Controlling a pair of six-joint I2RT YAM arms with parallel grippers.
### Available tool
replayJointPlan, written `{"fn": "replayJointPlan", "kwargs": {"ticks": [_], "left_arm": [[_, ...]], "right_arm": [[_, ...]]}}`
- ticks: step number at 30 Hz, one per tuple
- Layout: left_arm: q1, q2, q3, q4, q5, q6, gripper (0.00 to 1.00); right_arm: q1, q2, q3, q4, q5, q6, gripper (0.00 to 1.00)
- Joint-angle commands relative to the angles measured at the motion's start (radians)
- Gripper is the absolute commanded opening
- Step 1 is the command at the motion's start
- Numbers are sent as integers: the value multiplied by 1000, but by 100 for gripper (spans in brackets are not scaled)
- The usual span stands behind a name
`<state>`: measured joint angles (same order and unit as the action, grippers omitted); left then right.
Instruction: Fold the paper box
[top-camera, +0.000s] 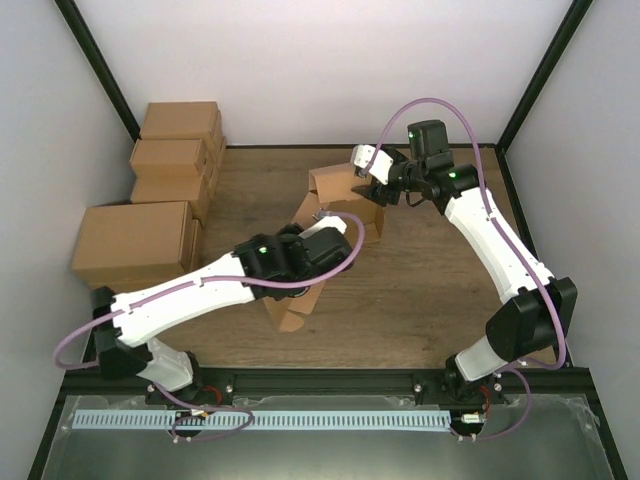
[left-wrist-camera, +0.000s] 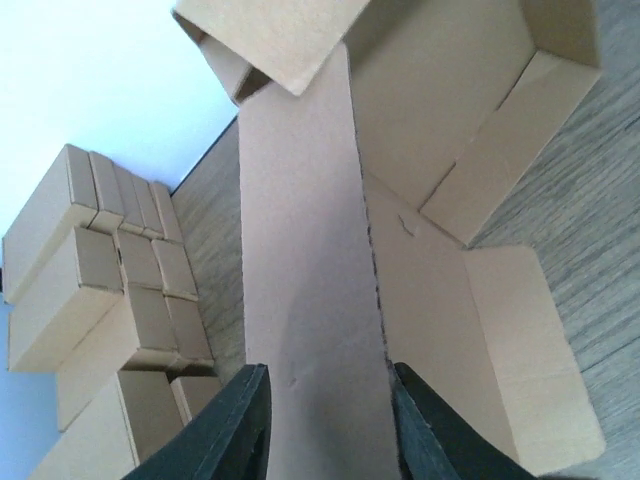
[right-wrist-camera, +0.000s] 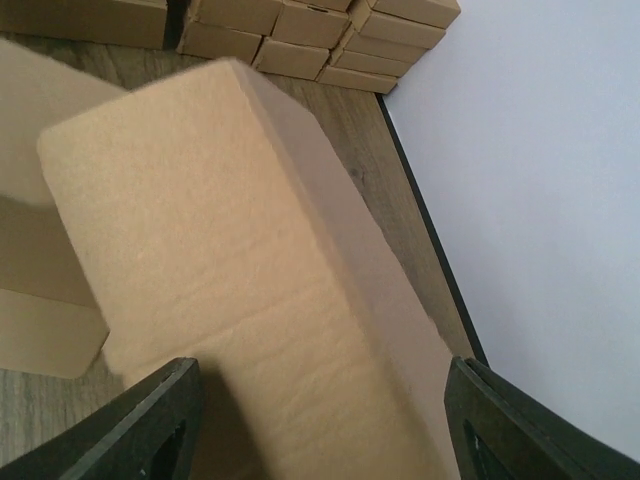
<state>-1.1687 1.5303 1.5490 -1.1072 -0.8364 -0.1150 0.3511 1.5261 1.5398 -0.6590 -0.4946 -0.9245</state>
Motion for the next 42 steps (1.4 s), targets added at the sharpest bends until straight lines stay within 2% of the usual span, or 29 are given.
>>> {"fn": "replayJointPlan", "kwargs": {"ticks": [1,10,13,14,15,18,21,24,28,30,33,36,38,42], "left_arm": [[-1,-109,-42,93,35,21,28],[2,-166,-120,130,44,8,4],[3,-180,-141,148,50,20,6],[3,-183,-144,149,52,25,20],[3,-184,-147,151,55,32,38],[3,-176,-150,149,54,65,77],[2,-144,-143,132,43,115,84],[-2,-93,-138,95,-18,125,86],[-3,-41,-139,80,-131,123,78],[-3,-32,-132,81,-173,117,70],[-3,-25,-115,75,-205,111,51],[-6,-28,-119,76,-214,113,20],[-9,-45,-126,81,-201,110,6],[-13,-108,-159,129,-128,125,4]], "right_arm": [[8,20,16,6,40,-16,69],[8,31,10,1,50,-26,67],[8,29,12,2,55,-25,67],[9,28,12,1,56,-25,67],[9,27,12,-1,51,-25,67],[10,21,9,-1,40,-25,67],[13,19,8,-2,41,-24,66],[14,20,8,-4,42,-25,67],[15,22,5,-2,40,-24,67],[16,22,3,-2,40,-25,67],[15,22,2,1,41,-26,67],[16,22,2,6,43,-33,67],[15,22,2,13,50,-41,67],[16,31,6,45,79,-46,67]]}}
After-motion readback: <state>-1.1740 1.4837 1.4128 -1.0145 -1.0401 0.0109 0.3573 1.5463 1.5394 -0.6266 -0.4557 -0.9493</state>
